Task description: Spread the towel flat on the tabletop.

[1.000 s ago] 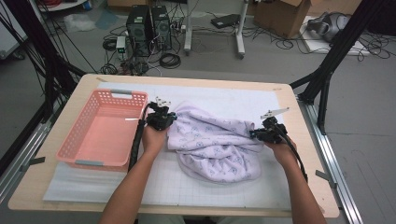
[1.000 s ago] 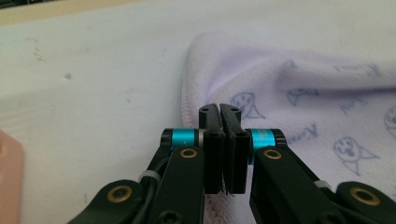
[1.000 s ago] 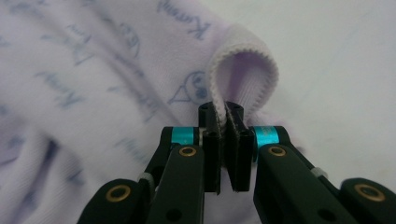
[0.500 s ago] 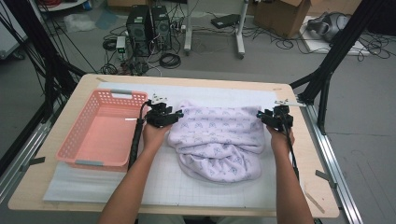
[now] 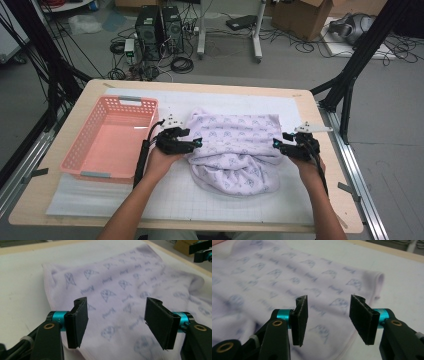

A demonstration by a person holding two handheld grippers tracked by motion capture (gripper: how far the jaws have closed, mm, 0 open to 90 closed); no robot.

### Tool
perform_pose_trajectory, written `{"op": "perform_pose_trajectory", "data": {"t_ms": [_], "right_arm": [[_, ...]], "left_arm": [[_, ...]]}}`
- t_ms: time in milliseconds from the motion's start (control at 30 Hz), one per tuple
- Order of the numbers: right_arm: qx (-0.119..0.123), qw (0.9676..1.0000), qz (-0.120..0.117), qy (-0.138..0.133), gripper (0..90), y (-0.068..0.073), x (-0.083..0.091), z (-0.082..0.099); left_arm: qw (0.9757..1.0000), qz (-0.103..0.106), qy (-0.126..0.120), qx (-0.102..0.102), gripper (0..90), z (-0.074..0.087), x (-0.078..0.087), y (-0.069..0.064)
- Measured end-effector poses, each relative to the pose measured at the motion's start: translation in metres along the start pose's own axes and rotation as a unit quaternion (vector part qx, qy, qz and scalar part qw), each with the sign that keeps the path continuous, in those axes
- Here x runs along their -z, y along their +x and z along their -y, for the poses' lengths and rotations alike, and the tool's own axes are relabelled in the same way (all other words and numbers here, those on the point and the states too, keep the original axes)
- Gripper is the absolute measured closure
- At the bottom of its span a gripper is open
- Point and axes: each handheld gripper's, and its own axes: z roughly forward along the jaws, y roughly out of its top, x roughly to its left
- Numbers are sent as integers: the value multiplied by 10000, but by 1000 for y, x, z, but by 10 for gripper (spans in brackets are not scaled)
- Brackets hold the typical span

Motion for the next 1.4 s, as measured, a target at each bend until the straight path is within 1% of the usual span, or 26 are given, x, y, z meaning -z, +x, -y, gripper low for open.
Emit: {"op": "perform_pose_trajectory", "data": {"t_ms": [67, 133, 167, 233, 333, 367, 400, 433, 467, 500, 533, 567, 600, 633, 667, 700, 800, 867, 900, 933, 967, 1000, 1133, 1200, 1233, 1400], "right_arm": [[99, 9998, -141, -101, 515, 7, 6, 12], [156, 9998, -136, -82, 515, 10, 8, 16], [176, 9997, -192, -4, 515, 18, 14, 28], [167, 9996, -233, 7, 513, 21, 15, 34], [125, 9990, -424, 78, 513, 29, 17, 47], [140, 9980, -595, 187, 513, 35, 14, 52], [196, 9973, -641, 284, 513, 38, 12, 53], [196, 9973, -641, 284, 513, 38, 12, 53], [248, 9963, -719, 412, 514, 44, 5, 54], [248, 9963, -719, 412, 514, 44, 5, 54], [342, 9961, -609, 546, 547, 46, -2, 53], [342, 9961, -609, 546, 547, 46, -2, 53], [334, 9964, -571, 530, 583, 47, -2, 52], [294, 9965, -571, 543, 632, 46, -3, 51], [314, 9963, -572, 555, 792, 44, -3, 51], [323, 9962, -576, 559, 862, 44, -3, 50], [309, 9964, -609, 512, 874, 42, -3, 49], [271, 9973, -597, 340, 877, 41, -3, 47], [215, 9983, -530, 92, 878, 39, 0, 42], [215, 9983, -530, 92, 878, 39, 0, 42], [184, 9987, -481, -48, 878, 37, 1, 39], [52, 9988, -372, -318, 878, 32, 3, 32], [-154, 9982, -184, -555, 877, 24, 2, 22], [-362, 9963, 74, -774, 878, 13, 0, 12], [-362, 9963, 74, -774, 878, 13, 0, 12], [-718, 9924, 630, -782, 880, -10, -11, -2]], "left_arm": [[9999, -85, 125, -78, 348, 7, 4, -5], [9998, -46, 171, -97, 348, 15, 8, -7], [9998, -34, 173, -86, 346, 19, 10, -7], [9997, 30, 241, -3, 343, 25, 11, -6], [9995, 95, 301, -20, 341, 31, 9, -8], [9993, 110, 341, -46, 370, 32, 8, -9], [9992, 146, 371, -98, 422, 32, 7, -10], [9990, 194, 389, -136, 422, 33, 5, -11], [9987, 212, 426, -157, 575, 34, 3, -13], [9985, 219, 471, -186, 575, 34, 1, -14], [9983, 197, 484, -265, 788, 35, 0, -16], [9980, 126, 487, -386, 788, 34, 0, -18], [9985, 77, 408, -357, 843, 34, -1, -19], [9989, 67, 329, -312, 842, 33, -1, -19], [9993, 26, 228, -297, 855, 32, 0, -18], [9994, -10, 176, -282, 859, 30, 1, -17], [9996, -106, 80, -241, 865, 25, 3, -13], [9996, -211, -62, -185, 868, 21, 4, -10], [9995, -267, -86, -158, 870, 18, 3, -8], [9993, -329, -128, -130, 870, 15, 2, -5], [9992, -364, -131, -79, 871, 11, 1, -3], [9991, -415, -119, -56, 872, 7, -2, 0], [9972, -677, -282, 157, 872, -7, -10, 9], [9960, -807, -300, 219, 872, -14, -16, 13], [9954, -878, -291, 238, 872, -17, -19, 16], [9916, -1216, -312, 308, 872, -24, -34, 28]]}}
